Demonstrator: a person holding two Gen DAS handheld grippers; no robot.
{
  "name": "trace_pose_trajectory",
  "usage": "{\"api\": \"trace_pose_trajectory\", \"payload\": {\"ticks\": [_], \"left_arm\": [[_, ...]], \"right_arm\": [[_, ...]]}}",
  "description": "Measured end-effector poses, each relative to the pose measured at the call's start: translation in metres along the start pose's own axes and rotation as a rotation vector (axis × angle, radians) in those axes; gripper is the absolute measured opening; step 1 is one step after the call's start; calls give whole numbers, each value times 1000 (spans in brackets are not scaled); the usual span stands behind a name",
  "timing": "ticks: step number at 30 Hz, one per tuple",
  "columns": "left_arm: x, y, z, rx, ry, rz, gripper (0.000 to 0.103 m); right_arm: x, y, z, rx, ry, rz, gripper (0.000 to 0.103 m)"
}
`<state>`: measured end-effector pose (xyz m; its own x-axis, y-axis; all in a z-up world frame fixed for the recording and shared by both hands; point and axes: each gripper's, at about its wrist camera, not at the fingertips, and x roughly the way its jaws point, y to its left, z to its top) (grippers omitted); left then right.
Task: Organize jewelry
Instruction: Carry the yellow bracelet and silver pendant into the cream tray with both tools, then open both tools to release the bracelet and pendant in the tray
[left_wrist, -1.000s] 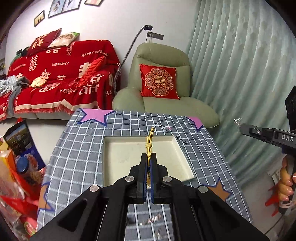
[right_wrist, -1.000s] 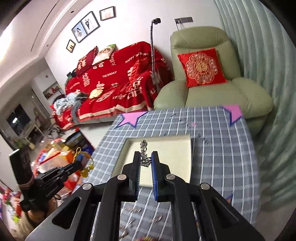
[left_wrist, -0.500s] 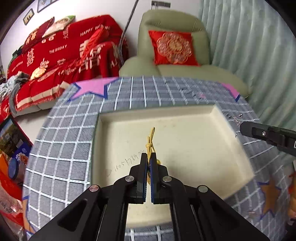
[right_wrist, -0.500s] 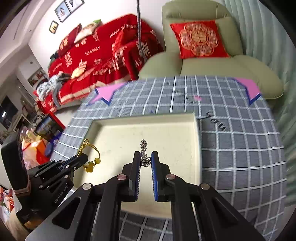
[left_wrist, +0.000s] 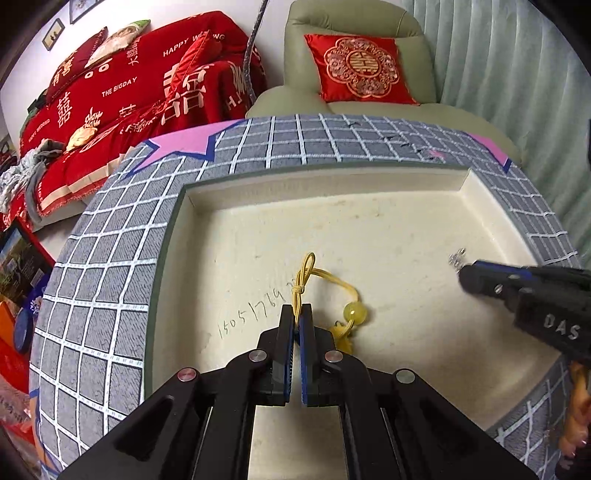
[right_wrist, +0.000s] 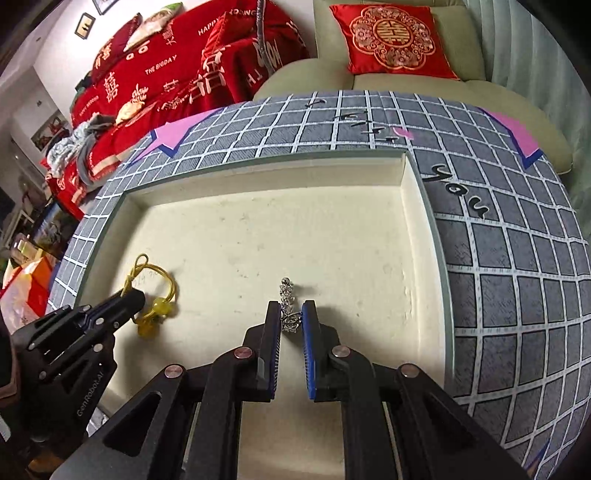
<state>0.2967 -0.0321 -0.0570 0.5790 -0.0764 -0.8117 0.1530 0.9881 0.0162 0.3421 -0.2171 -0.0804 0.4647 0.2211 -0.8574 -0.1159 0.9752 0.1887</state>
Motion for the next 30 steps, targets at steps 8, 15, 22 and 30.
{"api": "trace_pose_trajectory", "payload": {"ticks": [8, 15, 22, 30], "left_arm": [[0, -8, 0, 42, 4, 58, 12], [-7, -4, 2, 11, 0, 4, 12], [-6, -3, 4, -2, 0, 0, 12], [-1, -5, 10, -4, 0, -14, 12]], "right_arm": [[-2, 4, 0, -13, -4, -10, 59], [-26, -8, 3, 71, -69, 57, 60], [-46, -14, 5, 110, -111, 73, 60], [-59, -22, 1, 146, -125, 88, 60]]}}
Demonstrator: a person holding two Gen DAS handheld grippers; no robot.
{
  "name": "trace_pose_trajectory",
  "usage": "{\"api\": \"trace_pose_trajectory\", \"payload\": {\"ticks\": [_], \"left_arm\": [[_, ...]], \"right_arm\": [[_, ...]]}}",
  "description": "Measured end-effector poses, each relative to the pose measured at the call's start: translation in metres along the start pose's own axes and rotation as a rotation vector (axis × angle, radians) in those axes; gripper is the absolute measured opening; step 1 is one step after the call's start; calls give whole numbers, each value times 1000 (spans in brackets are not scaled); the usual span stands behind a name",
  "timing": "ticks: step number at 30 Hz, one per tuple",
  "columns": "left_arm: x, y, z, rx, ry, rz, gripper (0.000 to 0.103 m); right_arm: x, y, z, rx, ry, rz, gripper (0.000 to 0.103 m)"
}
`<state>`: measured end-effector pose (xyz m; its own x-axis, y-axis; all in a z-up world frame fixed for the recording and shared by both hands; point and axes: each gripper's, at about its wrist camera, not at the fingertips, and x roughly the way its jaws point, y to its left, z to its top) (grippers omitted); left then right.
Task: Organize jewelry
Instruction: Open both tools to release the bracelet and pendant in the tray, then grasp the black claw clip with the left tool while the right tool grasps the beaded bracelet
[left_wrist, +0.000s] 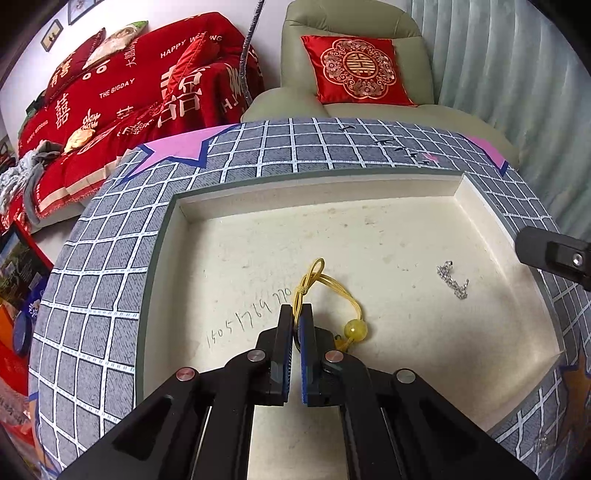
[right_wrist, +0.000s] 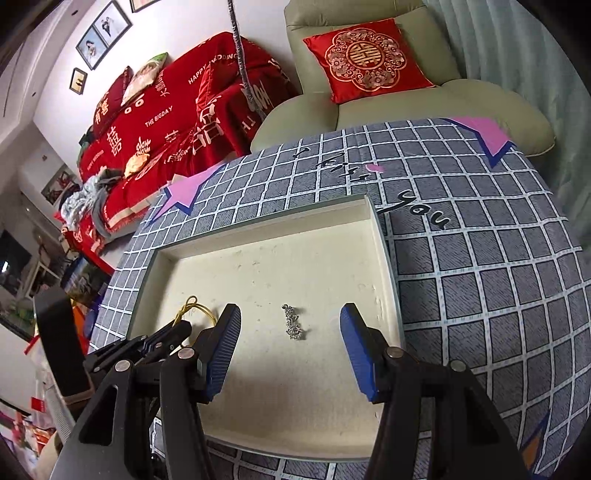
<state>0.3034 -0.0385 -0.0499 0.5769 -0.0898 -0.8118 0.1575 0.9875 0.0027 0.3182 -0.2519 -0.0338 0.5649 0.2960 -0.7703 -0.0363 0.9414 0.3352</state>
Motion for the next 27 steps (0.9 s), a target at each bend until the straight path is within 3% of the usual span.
{"api": "trace_pose_trajectory", "payload": {"ticks": [2, 4, 6, 11, 13, 14, 20, 23, 27], "left_arm": [[-1, 1, 2, -10, -7, -7, 15], [-3, 3, 2, -17, -18, 10, 103], [-8, 2, 3, -19, -74, 47, 103], [-3, -1, 6, 10, -86, 56, 103], [-6, -2, 6, 10, -98, 63, 103], [-9, -2, 6, 10, -103, 64, 103], [-45, 11, -6, 9, -160, 69, 103], [-66, 18, -19, 8, -163, 39, 103], [-94, 23, -42, 14, -188, 22, 103]], "right_arm": [[-3, 0, -1, -2, -6, -2, 60], [-7, -1, -1, 0, -12, -2, 60], [-10, -3, -1, 7, -19, -1, 60], [-16, -9, -2, 22, -26, -4, 62], [-19, -9, -4, 25, -27, -3, 72], [-21, -10, -6, 27, -27, 0, 83], [-37, -11, -17, 47, -29, 48, 90], [-52, -8, -25, 33, -48, 67, 103], [-77, -5, -36, 14, -71, 75, 103]]}}
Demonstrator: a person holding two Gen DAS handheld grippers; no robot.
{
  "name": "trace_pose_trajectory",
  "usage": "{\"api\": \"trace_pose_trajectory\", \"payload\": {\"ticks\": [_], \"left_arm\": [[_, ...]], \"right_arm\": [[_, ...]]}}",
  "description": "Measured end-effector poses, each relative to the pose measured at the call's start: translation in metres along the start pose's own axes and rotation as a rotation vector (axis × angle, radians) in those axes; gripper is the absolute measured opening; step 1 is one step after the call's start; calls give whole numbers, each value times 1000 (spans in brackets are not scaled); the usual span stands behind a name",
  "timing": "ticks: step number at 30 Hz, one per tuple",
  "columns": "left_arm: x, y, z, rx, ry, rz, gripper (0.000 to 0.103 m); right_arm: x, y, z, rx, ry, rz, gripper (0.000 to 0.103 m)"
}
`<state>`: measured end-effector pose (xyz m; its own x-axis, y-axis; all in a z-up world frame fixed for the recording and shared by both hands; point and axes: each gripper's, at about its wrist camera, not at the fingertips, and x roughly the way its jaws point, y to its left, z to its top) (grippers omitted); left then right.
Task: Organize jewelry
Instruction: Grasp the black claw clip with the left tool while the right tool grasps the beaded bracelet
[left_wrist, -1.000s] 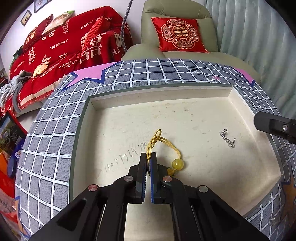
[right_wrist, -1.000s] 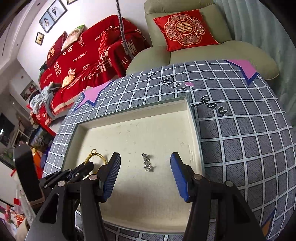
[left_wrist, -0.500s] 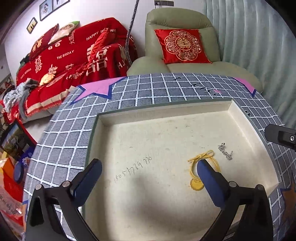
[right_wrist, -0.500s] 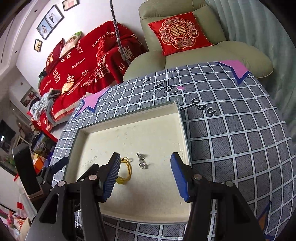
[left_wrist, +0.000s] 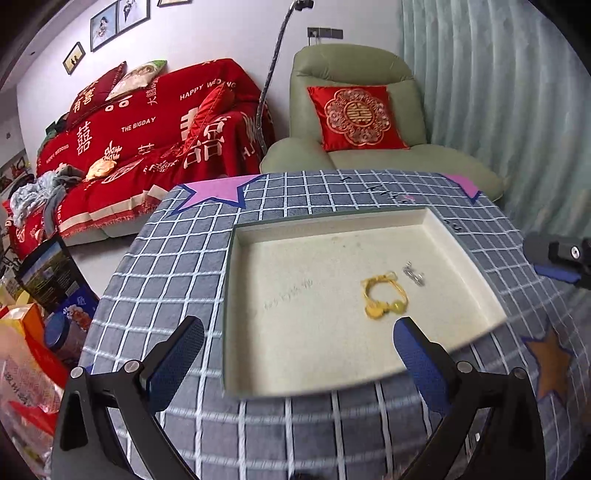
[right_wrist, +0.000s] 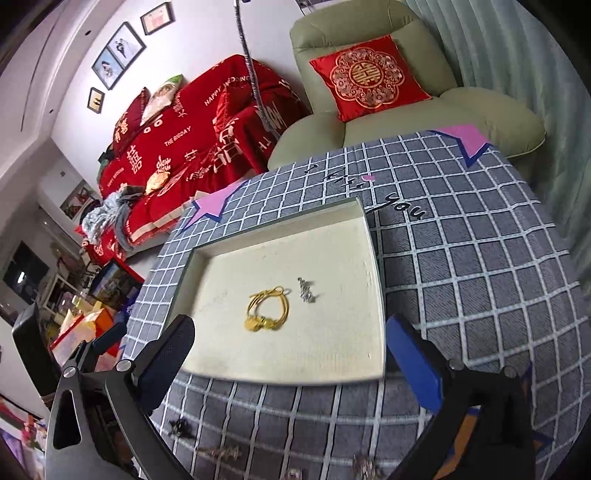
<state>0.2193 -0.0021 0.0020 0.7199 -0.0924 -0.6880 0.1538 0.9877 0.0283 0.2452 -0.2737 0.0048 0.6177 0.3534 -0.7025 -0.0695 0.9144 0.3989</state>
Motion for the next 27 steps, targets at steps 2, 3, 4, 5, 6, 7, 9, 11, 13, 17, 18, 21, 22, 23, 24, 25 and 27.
{"api": "trace_pose_trajectory", "payload": {"ticks": [2, 3, 4, 5, 6, 7, 9, 11, 13, 17, 18, 21, 22, 23, 24, 25, 27], "left_arm": [[-14, 6, -11, -7, -7, -2, 103], [-20, 7, -17, -8, -9, 0, 103], [-25, 10, -23, -9, -9, 3, 103], [-29, 12, -29, -9, -9, 5, 103], [-33, 14, -34, -7, -7, 9, 103], [-37, 16, -42, -4, -3, 16, 103], [-41, 17, -55, 5, 9, 28, 103], [-44, 18, -66, 14, 19, 36, 103], [-45, 18, -78, 24, 35, 28, 103], [-44, 16, -95, 53, 57, 32, 103], [-45, 16, -100, 60, 60, 33, 103], [-46, 16, -107, 72, 64, 31, 103], [-46, 15, -109, 77, 65, 26, 103], [-47, 15, -111, 82, 66, 24, 103], [-46, 15, -111, 86, 68, 23, 103], [-46, 15, -113, 90, 70, 22, 103], [-45, 16, -116, 96, 76, 16, 103]], "right_arm": [[-11, 2, -5, -2, 7, 2, 103], [-17, 2, -8, -2, 11, 3, 103], [-23, 2, -12, -1, 11, 0, 103], [-28, 2, -16, -1, 9, -4, 103], [-33, 1, -21, -1, 6, -10, 103], [-37, 0, -26, -1, 6, -15, 103], [-43, -2, -38, -3, 12, -29, 103], [-48, -4, -49, -8, 22, -44, 103], [-50, -6, -62, -20, 36, -59, 103], [-55, -10, -89, -45, 65, -92, 103], [-56, -11, -94, -48, 71, -97, 103], [-58, -14, -112, -54, 98, -106, 103], [-58, -14, -118, -58, 108, -106, 103], [-58, -13, -123, -67, 117, -107, 103], [-57, -12, -128, -78, 126, -110, 103], [-57, -11, -133, -88, 132, -113, 103], [-57, -8, -143, -106, 145, -115, 103]]}}
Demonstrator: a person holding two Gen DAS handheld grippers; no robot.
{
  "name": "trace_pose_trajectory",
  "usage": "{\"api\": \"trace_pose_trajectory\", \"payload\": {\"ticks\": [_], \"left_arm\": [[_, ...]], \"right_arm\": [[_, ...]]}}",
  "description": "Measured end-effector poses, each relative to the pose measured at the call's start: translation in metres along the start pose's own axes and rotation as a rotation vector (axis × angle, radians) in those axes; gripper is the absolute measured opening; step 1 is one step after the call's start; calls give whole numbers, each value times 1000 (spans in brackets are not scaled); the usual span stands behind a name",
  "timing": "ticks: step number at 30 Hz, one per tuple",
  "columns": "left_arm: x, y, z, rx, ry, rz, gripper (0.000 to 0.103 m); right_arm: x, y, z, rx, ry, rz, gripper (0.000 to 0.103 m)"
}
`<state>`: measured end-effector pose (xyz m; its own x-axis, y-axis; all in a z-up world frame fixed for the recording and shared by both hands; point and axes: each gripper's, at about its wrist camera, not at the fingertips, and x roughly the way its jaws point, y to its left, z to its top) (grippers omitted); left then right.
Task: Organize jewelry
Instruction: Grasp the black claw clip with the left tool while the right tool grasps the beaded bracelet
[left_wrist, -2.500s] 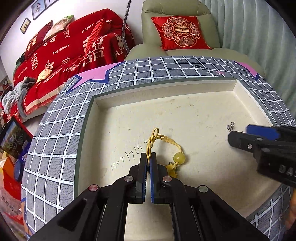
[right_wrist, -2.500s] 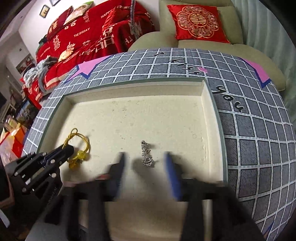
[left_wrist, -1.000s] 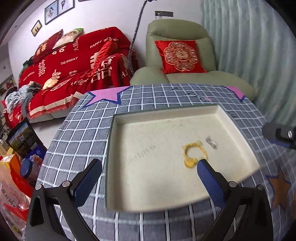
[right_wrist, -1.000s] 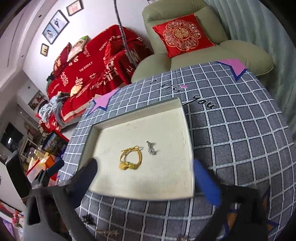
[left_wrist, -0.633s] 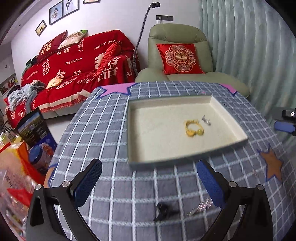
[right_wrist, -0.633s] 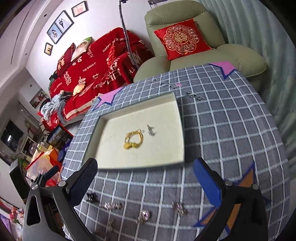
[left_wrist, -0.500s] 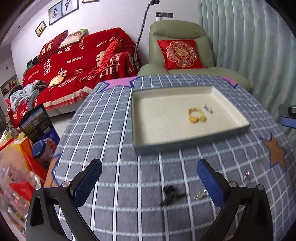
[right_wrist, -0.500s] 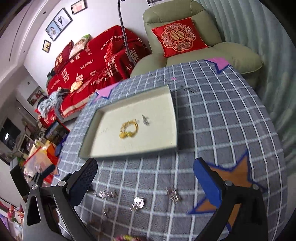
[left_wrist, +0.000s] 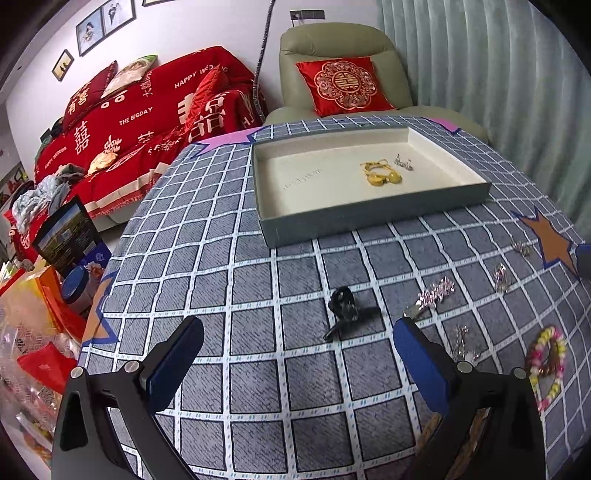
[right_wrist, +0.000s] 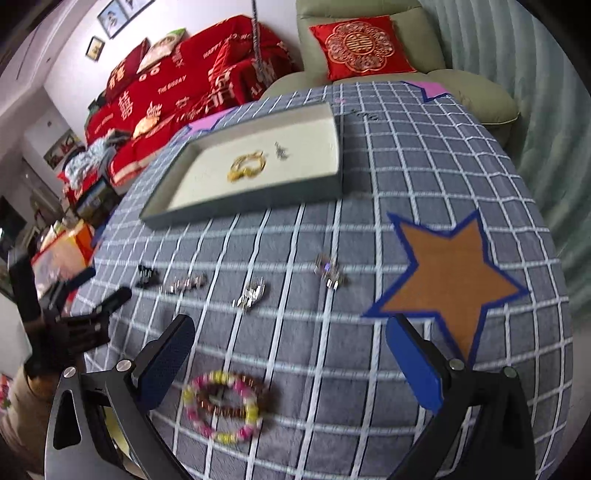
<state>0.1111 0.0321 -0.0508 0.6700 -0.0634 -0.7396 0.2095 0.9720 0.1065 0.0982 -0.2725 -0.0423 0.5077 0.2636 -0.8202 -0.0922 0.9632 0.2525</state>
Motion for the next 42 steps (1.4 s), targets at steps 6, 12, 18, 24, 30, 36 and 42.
{"api": "trace_pose_trajectory", "payload": {"ticks": [6, 12, 18, 24, 30, 36, 42], "left_arm": [[6, 0, -5, 25, 30, -6, 103], [9, 0, -7, 39, 32, -15, 103], [17, -3, -7, 66, 51, -30, 96], [23, -7, -4, 86, 52, -37, 96], [24, -18, 5, 134, 32, -62, 96], [29, -28, 6, 150, 47, -85, 75], [28, -24, 5, 119, 58, -123, 47]], "right_arm": [[3, 9, -22, -38, 43, 0, 103], [-2, 12, -39, -31, 62, 17, 96], [0, 23, -58, -32, 102, 23, 73], [8, 35, -71, -28, 106, -50, 66], [11, 50, -74, -47, 88, -141, 50], [12, 59, -79, -93, 75, -204, 19], [7, 54, -82, -78, 74, -165, 10]]}}
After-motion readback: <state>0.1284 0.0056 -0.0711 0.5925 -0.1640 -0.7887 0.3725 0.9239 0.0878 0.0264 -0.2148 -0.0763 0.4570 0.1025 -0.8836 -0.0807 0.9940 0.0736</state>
